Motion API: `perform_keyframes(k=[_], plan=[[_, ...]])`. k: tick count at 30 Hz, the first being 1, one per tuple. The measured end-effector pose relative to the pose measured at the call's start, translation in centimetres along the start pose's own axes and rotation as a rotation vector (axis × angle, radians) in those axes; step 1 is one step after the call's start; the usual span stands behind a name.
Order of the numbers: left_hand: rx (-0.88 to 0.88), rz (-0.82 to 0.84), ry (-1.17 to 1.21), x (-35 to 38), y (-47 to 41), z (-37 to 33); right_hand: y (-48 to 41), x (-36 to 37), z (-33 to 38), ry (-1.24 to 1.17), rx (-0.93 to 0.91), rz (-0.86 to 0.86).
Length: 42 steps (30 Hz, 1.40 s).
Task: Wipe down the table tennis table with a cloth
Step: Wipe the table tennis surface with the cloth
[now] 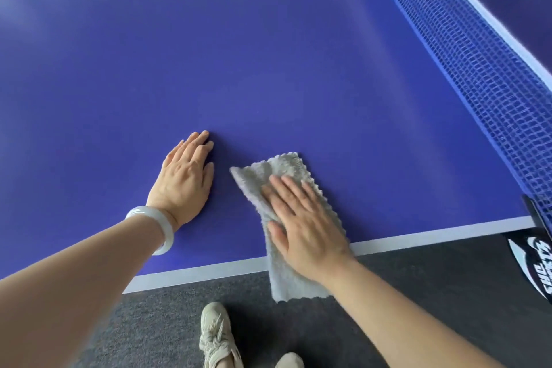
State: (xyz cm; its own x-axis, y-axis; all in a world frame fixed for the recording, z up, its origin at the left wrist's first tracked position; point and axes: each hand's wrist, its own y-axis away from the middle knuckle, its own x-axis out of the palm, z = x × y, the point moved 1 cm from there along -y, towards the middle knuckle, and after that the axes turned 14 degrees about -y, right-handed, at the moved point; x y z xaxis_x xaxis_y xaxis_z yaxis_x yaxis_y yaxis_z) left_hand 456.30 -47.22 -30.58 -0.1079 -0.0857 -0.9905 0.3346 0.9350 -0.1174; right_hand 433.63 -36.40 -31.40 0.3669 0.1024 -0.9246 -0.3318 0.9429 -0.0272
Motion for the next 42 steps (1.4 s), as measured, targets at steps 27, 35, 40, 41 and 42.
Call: perform_keyframes(k=[27, 35, 40, 41, 42], plan=[[0.149, 0.062, -0.120, 2.9, -4.1, -17.1, 10.0, -10.1, -22.8, 0.112, 1.004, -0.291], [0.129, 0.093, -0.117, 2.0, -4.2, -17.2, 3.1, -5.3, -13.3, 0.045, 0.623, -0.228], [0.125, 0.098, -0.108, 2.3, -4.2, -17.0, 2.9, -9.9, -23.1, 0.192, 0.620, -0.209], [0.124, 0.094, -0.103, 2.4, -4.1, -17.0, 2.7, -10.9, -25.7, 0.210, 0.793, -0.261], [0.128, 0.091, -0.099, 2.5, -4.2, -17.0, 2.0, -11.6, -27.3, 0.181, 0.948, -0.308]])
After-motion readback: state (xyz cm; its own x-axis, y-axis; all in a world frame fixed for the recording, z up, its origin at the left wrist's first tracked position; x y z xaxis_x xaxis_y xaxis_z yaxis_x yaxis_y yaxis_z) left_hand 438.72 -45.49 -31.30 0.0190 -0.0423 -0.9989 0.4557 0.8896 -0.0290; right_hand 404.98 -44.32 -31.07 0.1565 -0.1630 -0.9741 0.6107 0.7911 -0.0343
